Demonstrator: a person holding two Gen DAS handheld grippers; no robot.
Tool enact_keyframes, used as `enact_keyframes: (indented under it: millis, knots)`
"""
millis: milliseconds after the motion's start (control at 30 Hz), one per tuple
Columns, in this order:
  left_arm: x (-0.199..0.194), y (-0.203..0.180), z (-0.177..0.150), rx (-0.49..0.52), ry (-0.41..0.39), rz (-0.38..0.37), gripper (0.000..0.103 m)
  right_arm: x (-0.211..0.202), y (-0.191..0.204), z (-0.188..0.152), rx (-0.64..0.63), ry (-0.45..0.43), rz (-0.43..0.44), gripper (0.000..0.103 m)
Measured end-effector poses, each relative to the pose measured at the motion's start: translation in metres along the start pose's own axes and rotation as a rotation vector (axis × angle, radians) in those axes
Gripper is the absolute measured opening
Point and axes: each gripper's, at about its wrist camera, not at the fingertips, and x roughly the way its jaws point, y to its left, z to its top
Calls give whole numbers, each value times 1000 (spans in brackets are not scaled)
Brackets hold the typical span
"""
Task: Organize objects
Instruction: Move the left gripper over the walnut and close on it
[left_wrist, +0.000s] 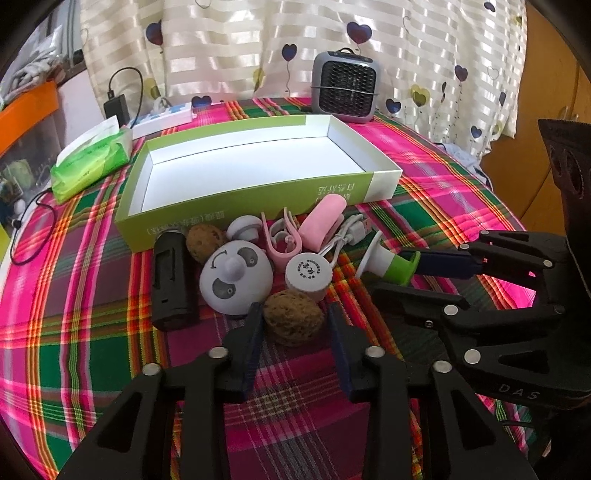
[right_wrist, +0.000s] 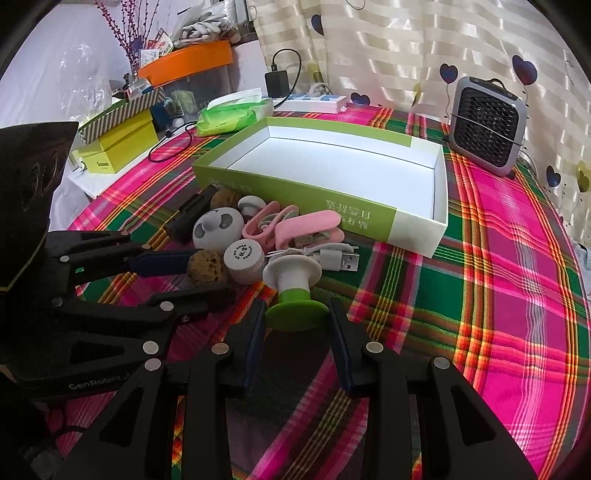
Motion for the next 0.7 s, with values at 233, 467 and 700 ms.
enact_keyframes:
  millis: [233,467,700]
  knots:
    - [-6,-2,-2,7,-22,-8,30,-4,-1,-3,6,-6,-5,35]
    - [-13,0,-4,-9,-43,-12,30,-11,2,-5,11,-23,-3,35]
    - [-21,2,-1,-18,-67,-4,30,-17,6,-1,14,-48,-2,35]
